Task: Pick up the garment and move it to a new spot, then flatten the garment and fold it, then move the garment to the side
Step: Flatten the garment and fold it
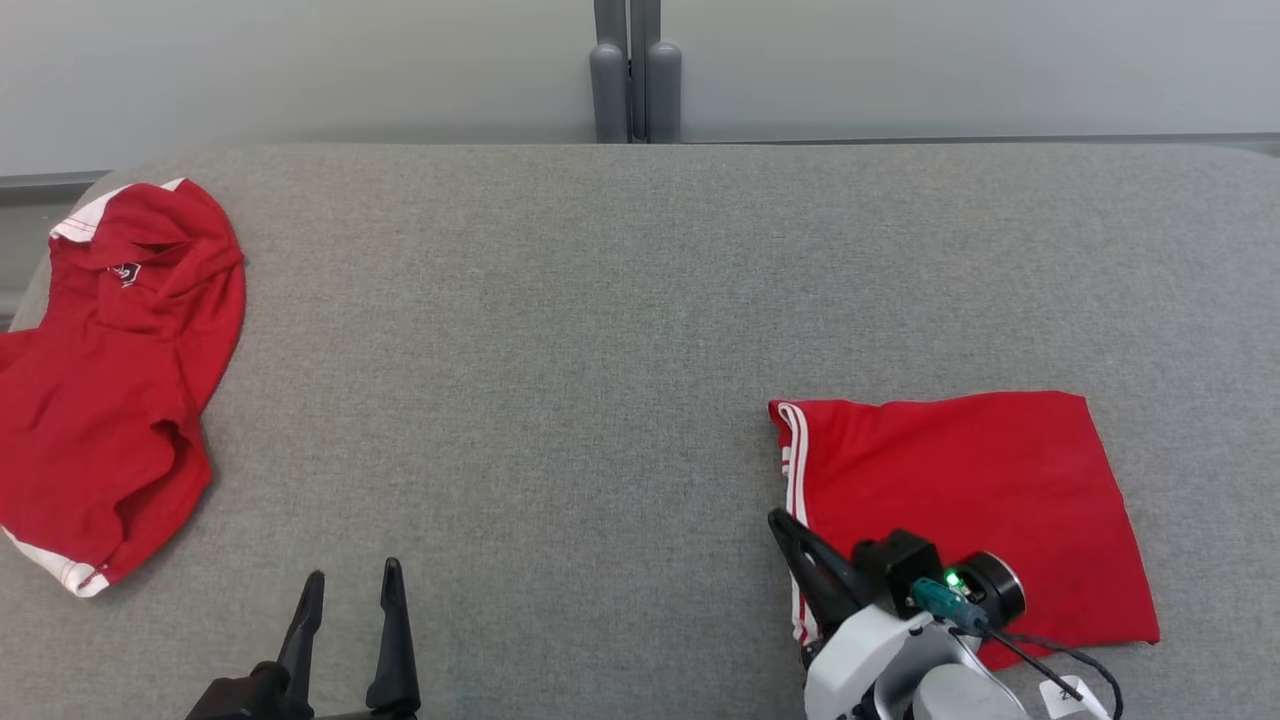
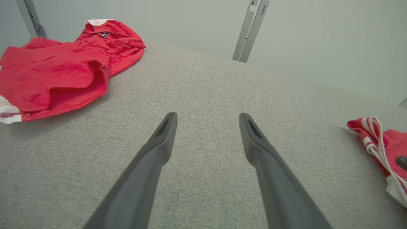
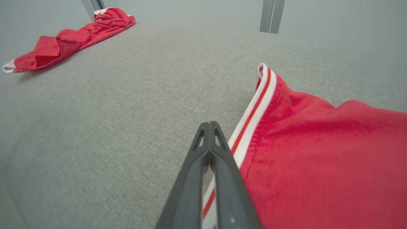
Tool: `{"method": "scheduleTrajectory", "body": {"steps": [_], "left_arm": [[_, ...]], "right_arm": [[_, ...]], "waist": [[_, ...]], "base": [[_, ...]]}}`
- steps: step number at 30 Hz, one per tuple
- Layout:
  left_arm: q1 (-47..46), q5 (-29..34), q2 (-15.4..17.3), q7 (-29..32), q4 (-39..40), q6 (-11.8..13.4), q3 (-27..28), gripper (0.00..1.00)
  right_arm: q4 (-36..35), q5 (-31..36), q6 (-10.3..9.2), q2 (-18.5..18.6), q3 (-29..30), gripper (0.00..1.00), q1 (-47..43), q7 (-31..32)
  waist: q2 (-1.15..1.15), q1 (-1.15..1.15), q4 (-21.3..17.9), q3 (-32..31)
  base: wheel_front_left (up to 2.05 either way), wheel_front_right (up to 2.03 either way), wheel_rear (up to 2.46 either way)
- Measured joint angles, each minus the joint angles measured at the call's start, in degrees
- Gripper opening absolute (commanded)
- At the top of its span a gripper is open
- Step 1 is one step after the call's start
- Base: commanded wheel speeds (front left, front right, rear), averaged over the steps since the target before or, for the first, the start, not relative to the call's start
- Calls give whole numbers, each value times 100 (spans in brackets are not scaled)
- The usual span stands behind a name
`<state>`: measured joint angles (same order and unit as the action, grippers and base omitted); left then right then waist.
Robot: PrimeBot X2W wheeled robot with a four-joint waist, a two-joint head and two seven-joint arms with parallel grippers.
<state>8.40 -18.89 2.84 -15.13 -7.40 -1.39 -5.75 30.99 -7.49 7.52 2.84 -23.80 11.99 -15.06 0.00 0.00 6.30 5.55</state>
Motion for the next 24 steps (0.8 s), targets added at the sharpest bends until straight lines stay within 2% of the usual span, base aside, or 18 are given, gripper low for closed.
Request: {"method": "scheduleTrajectory", "body": {"steps": [6,11,15,16,18,19,24], "left_arm": [[76,0,0,0,58,13,132,100],[227,1,0,0,110,-3,221,100],[274,7,0,0,107,-24,249,100],[286,25,-1,0,77,-57,238,100],[316,31,-2,0,57,-64,243,100],[339,44,-1,0,43,-69,249,100],[422,79,-1,0,-8,-100,264,100]], "right_arm": [[-1146,27,1,152,481,0,-413,1],[-1976,-5,0,651,1519,0,-937,1],[-2150,-60,0,901,2302,0,-1227,0],[-2147,-102,0,935,2477,9,-1308,0],[-2060,-178,0,985,2747,57,-1421,0],[-1996,-199,0,1012,2882,98,-1475,0],[-1497,-311,-1,1072,3181,100,-1700,0]], "waist": [[0,0,-115,-201],[0,0,-261,-439],[0,0,-425,-548],[0,0,-469,-577],[0,0,-540,-626],[0,0,-574,-652],[0,0,-701,-760]], "base": [[0,0,0],[0,0,0],[0,0,0],[0,0,0],[0,0,0],[0,0,0],[0,0,0]]}}
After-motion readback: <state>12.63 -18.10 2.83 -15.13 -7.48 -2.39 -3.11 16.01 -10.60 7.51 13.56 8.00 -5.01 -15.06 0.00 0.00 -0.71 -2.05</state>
